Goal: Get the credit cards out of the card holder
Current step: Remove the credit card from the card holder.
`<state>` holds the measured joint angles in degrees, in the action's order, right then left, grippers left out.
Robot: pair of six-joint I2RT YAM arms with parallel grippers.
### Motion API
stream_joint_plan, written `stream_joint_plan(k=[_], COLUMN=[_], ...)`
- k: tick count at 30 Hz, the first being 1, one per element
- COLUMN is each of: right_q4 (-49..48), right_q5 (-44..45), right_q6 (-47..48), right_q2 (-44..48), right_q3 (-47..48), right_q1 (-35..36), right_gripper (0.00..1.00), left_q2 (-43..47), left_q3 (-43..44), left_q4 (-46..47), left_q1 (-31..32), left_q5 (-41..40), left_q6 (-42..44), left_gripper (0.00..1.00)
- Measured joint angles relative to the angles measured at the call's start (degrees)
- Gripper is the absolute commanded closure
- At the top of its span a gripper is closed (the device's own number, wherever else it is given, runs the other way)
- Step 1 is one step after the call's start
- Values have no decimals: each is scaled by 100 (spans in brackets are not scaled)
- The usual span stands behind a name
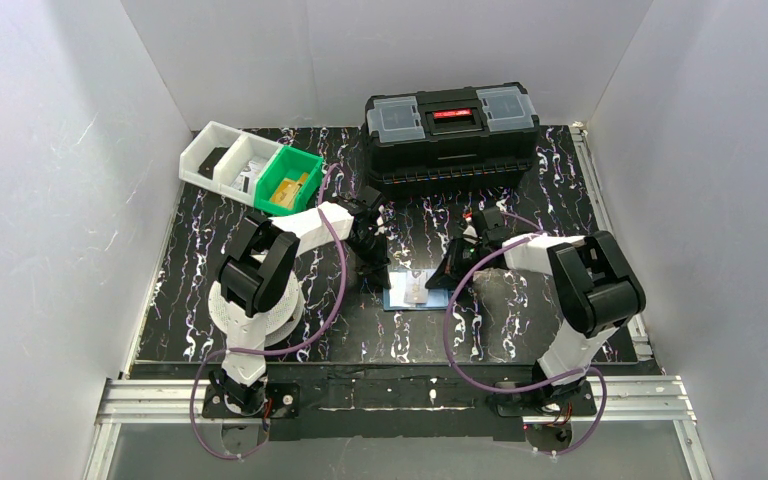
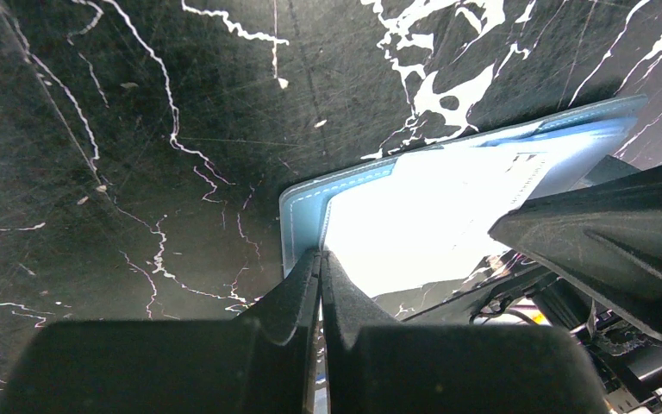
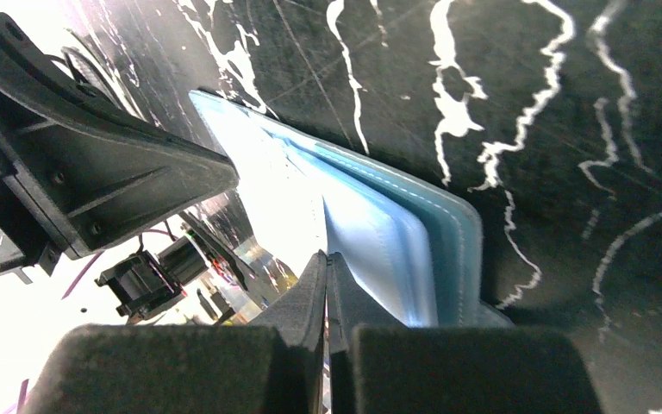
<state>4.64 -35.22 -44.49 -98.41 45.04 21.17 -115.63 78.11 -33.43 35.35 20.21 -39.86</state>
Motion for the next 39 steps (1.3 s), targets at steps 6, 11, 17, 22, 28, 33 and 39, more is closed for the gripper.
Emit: stream_joint_plan(k=[6,11,17,22,28,33,39], right_q4=[177,308,560,721,933,1117,1200], right_q5=[70,85,146,177,179,72,-262], right_q6=[173,304,448,542,584,573,450], right_q2=[179,286,511,660,774,997,1161], right_q3=[-70,-85,-98,-98,-98,-13,291], right_q1=[-118,-197,-302,-363,-407,-457,-483], right_gripper=[99,99,99,99,99,99,99], left_q2=[0,0,-2,-11,-20,-7,400], left_q3=[0,0,28,59,195,459,551], left_q4=[0,0,-26,-63,-245,-516,-579], left_q1=[0,-2,-2,0,31,28,-299], left_q5=[2,9,9,0,-138,-424,-225], left_q6=[0,7,28,50,127,293,339], left_gripper=[100,100,100,100,87,53,42])
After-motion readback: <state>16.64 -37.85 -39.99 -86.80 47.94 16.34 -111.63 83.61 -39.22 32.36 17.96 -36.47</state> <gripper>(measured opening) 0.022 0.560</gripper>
